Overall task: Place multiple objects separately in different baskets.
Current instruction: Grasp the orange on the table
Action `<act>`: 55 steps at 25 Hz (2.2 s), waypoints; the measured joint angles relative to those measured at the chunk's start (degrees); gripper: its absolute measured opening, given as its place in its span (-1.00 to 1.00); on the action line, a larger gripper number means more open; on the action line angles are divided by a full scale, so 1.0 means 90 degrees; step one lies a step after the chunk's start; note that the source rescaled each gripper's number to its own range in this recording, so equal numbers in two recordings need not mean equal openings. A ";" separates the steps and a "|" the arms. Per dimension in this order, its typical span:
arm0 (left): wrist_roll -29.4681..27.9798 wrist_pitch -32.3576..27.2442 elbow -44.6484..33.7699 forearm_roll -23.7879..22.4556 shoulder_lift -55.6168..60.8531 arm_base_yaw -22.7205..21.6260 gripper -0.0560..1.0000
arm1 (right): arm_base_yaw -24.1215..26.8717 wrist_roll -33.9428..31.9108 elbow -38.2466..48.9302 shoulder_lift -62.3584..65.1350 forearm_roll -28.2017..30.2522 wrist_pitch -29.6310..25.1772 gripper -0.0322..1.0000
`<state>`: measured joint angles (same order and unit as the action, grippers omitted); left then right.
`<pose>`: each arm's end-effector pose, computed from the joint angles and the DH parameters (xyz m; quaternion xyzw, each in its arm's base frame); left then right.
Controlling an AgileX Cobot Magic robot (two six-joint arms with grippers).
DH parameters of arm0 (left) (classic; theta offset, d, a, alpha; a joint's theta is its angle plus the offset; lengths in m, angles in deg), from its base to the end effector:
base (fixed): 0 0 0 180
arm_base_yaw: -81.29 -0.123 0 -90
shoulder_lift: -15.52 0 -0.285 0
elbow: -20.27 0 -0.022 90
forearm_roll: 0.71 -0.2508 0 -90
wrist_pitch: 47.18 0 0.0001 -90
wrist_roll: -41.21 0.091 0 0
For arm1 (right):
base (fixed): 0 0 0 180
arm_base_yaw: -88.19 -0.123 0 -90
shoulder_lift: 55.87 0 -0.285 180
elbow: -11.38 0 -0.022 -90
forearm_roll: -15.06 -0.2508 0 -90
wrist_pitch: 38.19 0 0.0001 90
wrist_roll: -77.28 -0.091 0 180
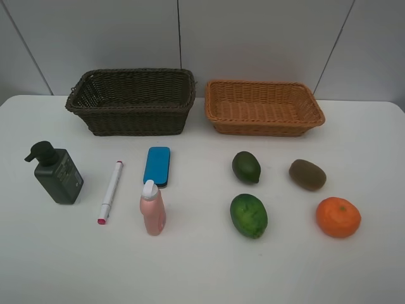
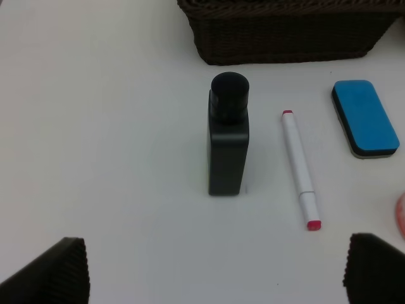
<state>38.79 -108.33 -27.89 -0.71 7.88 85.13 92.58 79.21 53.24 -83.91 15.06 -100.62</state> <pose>-0.0063 0.0004 0.2787 0.0106 0.8523 -0.0285 0.5221 0.0435 -0.0033 0.3025 0.0196 0.9145 -0.0223 0.4035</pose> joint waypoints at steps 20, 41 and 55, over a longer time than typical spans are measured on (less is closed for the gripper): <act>0.0000 0.0005 0.0000 0.0000 0.0000 0.0000 1.00 | 0.0000 0.0735 -0.0489 -0.4914 -0.0095 0.0918 1.00; 0.0000 0.0007 0.0000 0.0000 0.0000 0.0000 1.00 | -0.0589 0.1523 -0.0489 -0.7117 -0.0821 0.1789 1.00; 0.0000 0.0007 0.0000 0.0000 0.0000 0.0000 1.00 | -0.0589 0.1528 -0.0489 -0.7798 -0.1007 0.1997 1.00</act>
<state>38.79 -108.27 -27.89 -0.71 7.88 85.13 87.28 92.97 48.85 -154.09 5.99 -82.64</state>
